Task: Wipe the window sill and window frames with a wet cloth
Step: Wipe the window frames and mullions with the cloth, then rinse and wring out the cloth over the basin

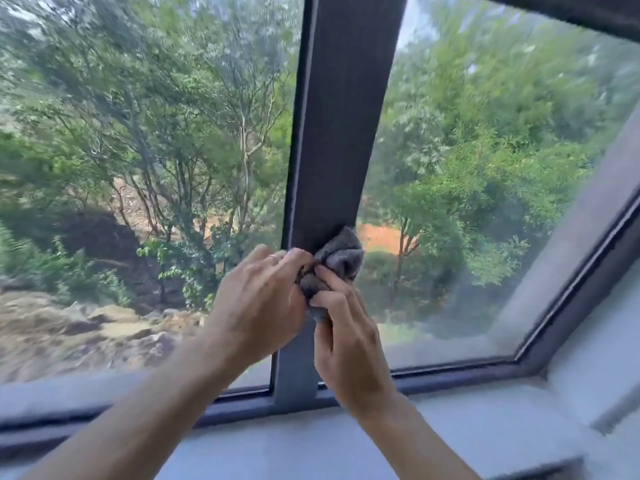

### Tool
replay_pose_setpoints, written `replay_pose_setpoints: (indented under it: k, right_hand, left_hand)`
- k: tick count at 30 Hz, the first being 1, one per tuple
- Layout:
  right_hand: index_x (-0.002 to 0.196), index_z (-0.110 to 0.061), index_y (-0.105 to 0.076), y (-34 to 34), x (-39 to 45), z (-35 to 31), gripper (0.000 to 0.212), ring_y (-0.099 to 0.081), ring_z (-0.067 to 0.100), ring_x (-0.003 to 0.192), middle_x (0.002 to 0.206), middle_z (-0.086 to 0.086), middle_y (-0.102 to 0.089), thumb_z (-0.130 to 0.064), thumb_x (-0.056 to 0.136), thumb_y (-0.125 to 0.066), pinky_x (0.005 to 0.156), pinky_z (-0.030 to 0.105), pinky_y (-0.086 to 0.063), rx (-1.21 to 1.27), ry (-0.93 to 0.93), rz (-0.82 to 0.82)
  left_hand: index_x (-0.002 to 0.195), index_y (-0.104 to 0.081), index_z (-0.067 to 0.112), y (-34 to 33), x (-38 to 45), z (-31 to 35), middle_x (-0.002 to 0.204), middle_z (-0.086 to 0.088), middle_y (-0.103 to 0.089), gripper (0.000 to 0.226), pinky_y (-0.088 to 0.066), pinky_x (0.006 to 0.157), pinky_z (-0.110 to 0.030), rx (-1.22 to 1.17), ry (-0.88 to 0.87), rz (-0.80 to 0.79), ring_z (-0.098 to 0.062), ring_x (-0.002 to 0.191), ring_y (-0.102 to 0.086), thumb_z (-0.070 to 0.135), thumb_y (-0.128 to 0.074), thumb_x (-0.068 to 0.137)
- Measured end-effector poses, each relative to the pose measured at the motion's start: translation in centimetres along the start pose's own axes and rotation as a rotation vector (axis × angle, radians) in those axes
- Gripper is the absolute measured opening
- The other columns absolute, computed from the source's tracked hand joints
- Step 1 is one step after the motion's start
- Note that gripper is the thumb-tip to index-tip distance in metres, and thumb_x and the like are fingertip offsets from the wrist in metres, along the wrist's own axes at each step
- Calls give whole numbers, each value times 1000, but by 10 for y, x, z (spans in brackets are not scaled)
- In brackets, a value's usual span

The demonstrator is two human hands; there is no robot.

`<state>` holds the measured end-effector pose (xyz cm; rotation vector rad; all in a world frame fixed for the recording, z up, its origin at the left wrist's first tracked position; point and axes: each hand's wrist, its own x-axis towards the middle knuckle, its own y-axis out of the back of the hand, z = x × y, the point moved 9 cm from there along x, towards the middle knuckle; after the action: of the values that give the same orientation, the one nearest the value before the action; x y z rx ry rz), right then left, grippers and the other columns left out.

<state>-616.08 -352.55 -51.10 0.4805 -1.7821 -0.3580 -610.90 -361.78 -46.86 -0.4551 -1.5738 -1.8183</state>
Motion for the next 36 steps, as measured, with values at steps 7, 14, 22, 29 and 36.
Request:
replay_pose_setpoints:
  k: [7, 14, 22, 29, 36]
  right_hand:
    - [126, -19, -40, 24, -59, 45, 58, -54, 19, 119, 130, 3, -54, 14, 81, -56, 97, 33, -48, 266, -545, -57]
    - [146, -24, -35, 53, -104, 57, 69, -57, -2, 89, 107, -5, -52, -2, 83, -52, 74, 10, -47, 591, -1231, -168]
    - [122, -25, -64, 120, -168, 6, 51, -56, 9, 75, 98, 11, -65, 1, 80, -50, 73, 27, -49, 354, -1505, -182]
    - [101, -16, -76, 226, -273, -123, 29, -63, 18, 72, 75, -1, -67, 0, 82, -60, 65, 28, -49, -36, -1764, 374]
    - [132, -26, -58, 326, -398, -355, 50, -65, 14, 87, 89, 0, -65, 0, 90, -54, 85, 27, -53, -389, -1873, 837]
  left_hand:
    - [109, -60, 20, -63, -24, 29, 82, 6, -66, 25, -52, 68, -40, -254, 300, -229, -24, 78, -63, 14, -51, 87]
    - [104, -46, 37, -103, -36, 73, 83, 10, -58, 37, -47, 71, -33, -628, 514, -454, -8, 77, -59, 0, -45, 96]
    - [89, -48, 35, -99, -86, 153, 76, 10, -62, 34, -43, 53, -24, -866, 323, -963, -16, 67, -64, 2, -53, 95]
    - [85, -50, 33, -51, -178, 247, 82, 2, -58, 36, -46, 52, -31, -824, 138, -1233, -25, 69, -62, -1, -46, 94]
    - [83, -58, 18, 71, -355, 392, 77, -5, -64, 40, -41, 40, -22, -801, -148, -1503, -24, 56, -68, -11, -31, 89]
